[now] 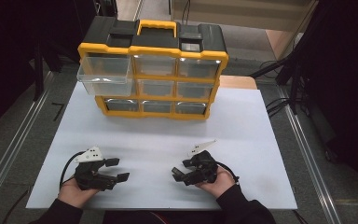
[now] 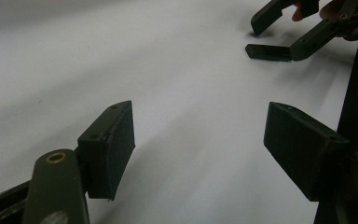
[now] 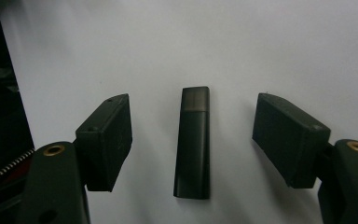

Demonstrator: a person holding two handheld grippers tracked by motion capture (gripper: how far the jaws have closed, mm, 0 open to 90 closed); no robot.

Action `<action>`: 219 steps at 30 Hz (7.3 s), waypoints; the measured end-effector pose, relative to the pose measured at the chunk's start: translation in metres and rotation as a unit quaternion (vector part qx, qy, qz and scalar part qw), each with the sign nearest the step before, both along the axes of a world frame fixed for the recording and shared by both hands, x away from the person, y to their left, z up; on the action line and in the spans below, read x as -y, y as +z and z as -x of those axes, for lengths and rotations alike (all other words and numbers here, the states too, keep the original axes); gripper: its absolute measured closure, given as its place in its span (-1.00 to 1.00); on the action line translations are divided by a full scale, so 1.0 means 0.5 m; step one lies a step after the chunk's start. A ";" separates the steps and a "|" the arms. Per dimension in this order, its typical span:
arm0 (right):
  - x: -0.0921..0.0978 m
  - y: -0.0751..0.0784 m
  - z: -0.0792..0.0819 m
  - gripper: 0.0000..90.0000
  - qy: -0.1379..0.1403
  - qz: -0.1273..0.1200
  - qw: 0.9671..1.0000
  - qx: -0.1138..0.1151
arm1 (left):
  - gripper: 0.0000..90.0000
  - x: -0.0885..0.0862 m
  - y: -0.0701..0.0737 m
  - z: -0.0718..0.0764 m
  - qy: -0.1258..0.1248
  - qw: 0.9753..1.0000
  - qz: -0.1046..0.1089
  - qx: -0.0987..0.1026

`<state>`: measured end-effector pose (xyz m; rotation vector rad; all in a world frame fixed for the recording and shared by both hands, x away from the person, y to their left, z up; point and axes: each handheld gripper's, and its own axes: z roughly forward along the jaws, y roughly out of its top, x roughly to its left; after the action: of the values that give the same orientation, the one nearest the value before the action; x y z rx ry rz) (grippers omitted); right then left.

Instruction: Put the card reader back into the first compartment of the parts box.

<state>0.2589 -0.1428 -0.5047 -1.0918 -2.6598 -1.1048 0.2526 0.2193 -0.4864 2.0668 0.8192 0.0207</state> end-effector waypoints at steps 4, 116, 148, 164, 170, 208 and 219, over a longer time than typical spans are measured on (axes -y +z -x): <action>-0.001 -0.002 0.002 -0.32 -0.003 0.006 1.000 0.003 | -0.41 0.000 0.000 0.000 0.001 1.000 0.000 0.000; -0.074 0.217 -0.179 0.58 0.136 -0.047 0.989 -0.030 | -0.41 -0.002 0.000 -0.009 0.013 1.000 -0.006 0.007; -0.063 0.357 -0.229 0.58 0.144 -0.046 0.989 0.007 | -0.41 -0.003 0.000 -0.009 0.015 1.000 -0.005 0.006; -0.083 0.415 -0.251 0.58 0.159 -0.045 0.986 0.011 | -0.41 -0.004 0.000 -0.009 0.015 1.000 -0.004 0.006; -0.087 0.449 -0.262 0.58 0.163 -0.051 0.985 0.013 | -0.41 -0.004 0.000 -0.008 0.016 1.000 -0.004 0.006; -0.138 0.616 -0.327 0.58 0.157 -0.045 0.985 0.053 | -0.41 -0.009 0.000 -0.006 0.015 1.000 -0.001 0.005; -0.179 0.636 -0.352 0.58 0.150 -0.048 0.986 0.060 | -0.41 -0.011 0.000 -0.005 0.016 1.000 -0.002 0.004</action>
<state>0.4348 -0.0533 -0.1864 -0.5981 -2.7084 -1.2527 0.2552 0.2247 -0.4866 2.0548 0.8482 0.0486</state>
